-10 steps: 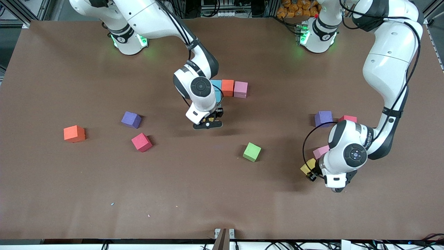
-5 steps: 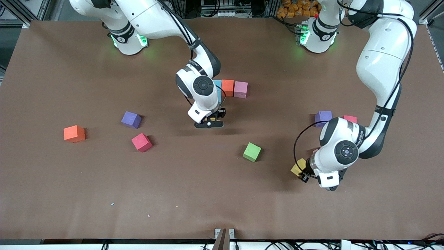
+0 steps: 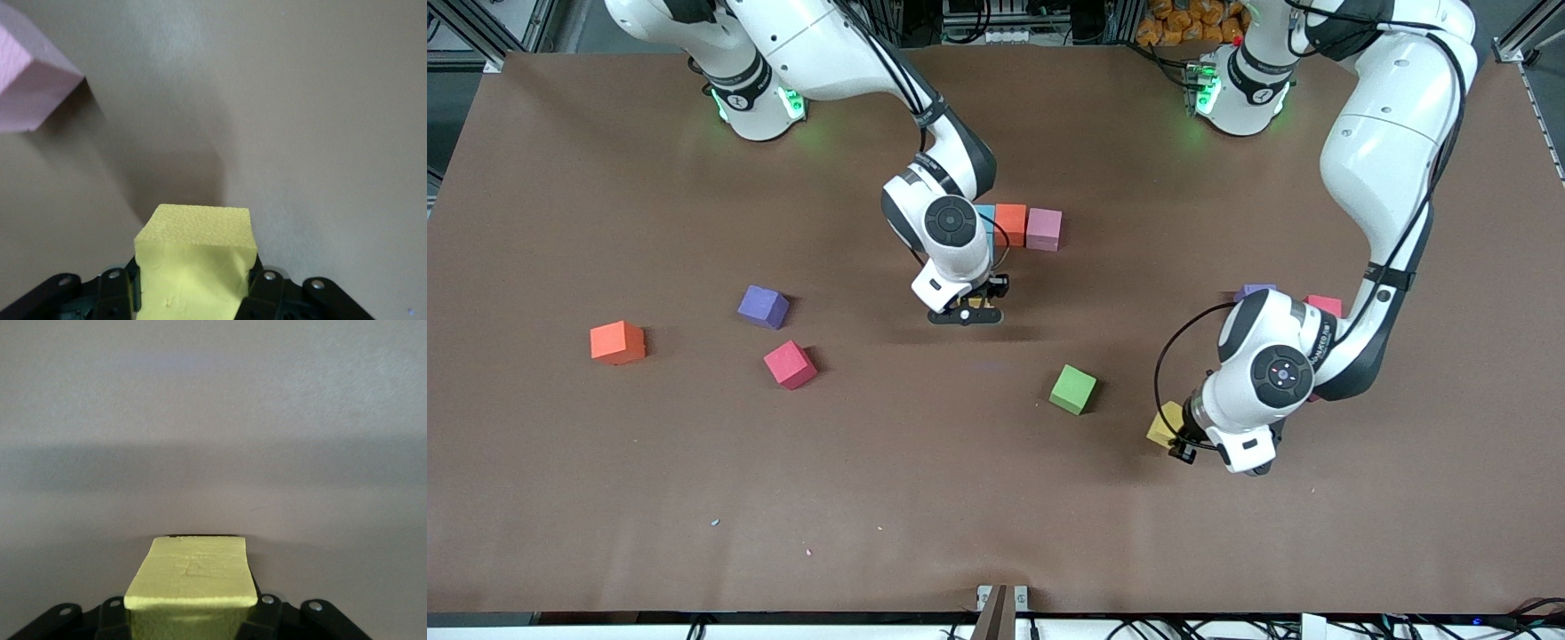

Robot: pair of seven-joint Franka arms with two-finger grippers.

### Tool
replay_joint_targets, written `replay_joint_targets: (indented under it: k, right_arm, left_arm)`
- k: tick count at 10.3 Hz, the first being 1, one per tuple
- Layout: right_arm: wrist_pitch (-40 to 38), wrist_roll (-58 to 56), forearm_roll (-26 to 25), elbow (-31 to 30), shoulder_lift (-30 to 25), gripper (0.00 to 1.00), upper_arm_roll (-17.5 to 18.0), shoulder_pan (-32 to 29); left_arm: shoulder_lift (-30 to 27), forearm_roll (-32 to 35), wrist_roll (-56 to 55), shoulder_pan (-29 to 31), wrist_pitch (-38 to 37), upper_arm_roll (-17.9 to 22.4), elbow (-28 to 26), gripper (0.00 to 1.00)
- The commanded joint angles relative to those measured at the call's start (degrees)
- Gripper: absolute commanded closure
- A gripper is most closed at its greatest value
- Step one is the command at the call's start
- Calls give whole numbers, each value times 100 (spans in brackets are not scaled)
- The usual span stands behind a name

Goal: Arrange 11 blocks into digit 3

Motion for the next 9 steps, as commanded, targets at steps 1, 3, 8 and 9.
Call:
replay_joint_targets:
  k: [1,3,8,9]
  right_arm:
    - [-42,114,83,-2,32,92,-19,132]
    - [-42,141,75,-73,32,92,-28,184]
    - [-51,115,66,-91,32,92,-28,167]
    - [-51,97,66,-82,32,92,-28,150]
  left_arm:
    - [-303,-145,-340,-137,-671,54,-46,100]
    - [-418,-154,-630,-103,-998,-112,-63,100]
    - [-760,-180,-869,-50,-1262,-350,-90,100]
    - [-866,-302,-869,-50,-1298,-351,-98,100]
